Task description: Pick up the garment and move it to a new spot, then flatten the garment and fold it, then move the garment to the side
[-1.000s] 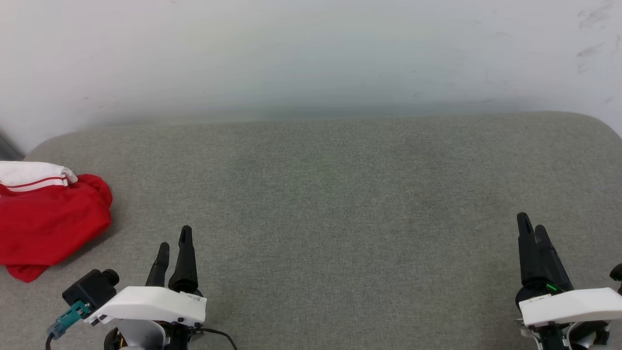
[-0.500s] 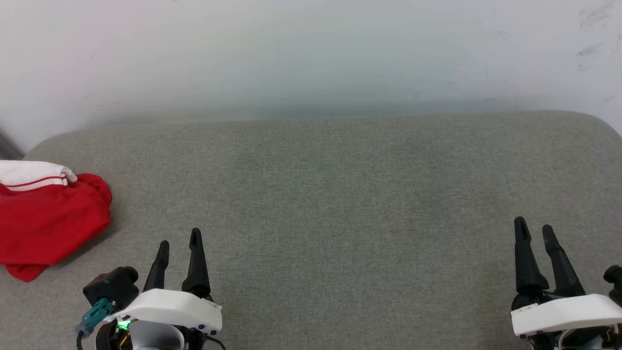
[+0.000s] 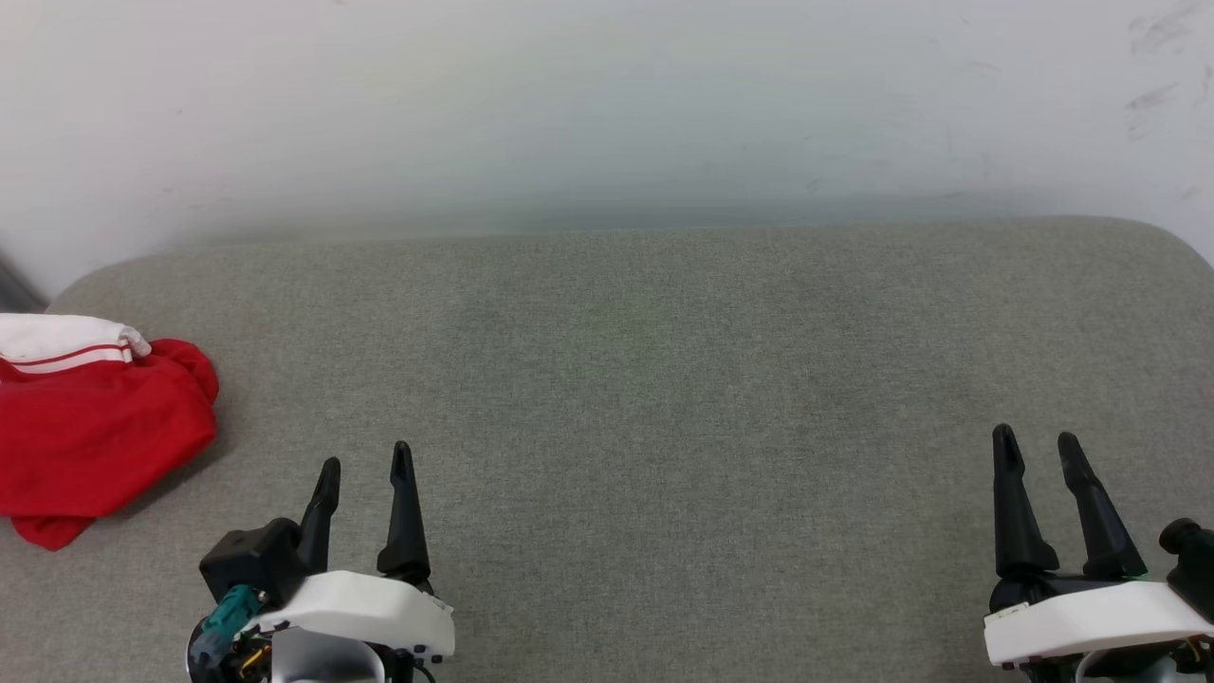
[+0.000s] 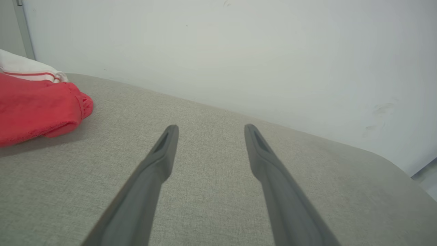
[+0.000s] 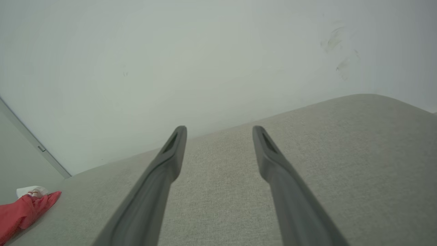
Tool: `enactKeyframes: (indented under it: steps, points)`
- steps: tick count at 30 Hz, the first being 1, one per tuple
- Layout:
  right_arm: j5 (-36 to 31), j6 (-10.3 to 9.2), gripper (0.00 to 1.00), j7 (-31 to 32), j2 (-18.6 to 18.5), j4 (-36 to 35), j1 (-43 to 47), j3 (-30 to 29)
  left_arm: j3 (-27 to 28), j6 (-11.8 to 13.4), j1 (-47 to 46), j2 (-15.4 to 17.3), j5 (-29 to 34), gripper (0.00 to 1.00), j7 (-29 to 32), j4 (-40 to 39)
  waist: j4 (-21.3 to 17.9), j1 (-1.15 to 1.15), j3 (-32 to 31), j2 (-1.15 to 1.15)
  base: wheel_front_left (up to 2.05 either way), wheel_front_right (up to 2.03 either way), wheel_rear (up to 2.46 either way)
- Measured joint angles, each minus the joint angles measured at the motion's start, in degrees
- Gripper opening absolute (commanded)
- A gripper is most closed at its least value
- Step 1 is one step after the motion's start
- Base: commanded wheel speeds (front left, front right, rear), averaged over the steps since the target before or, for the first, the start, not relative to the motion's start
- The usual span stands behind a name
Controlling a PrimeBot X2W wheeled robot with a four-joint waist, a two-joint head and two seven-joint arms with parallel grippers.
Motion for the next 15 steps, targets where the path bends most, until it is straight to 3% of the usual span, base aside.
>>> enactKeyframes:
  steps: [15]
  points:
    - [-6.4, 0.00, 1.00, -1.9, 0.0, -0.9, 1.0, 0.3, -1.7, 0.4, 0.8, 0.1, 7.7, 1.00, -1.9, -0.9, 0.1, 0.00, 0.0, 0.00, 0.00, 0.00, 0.00]
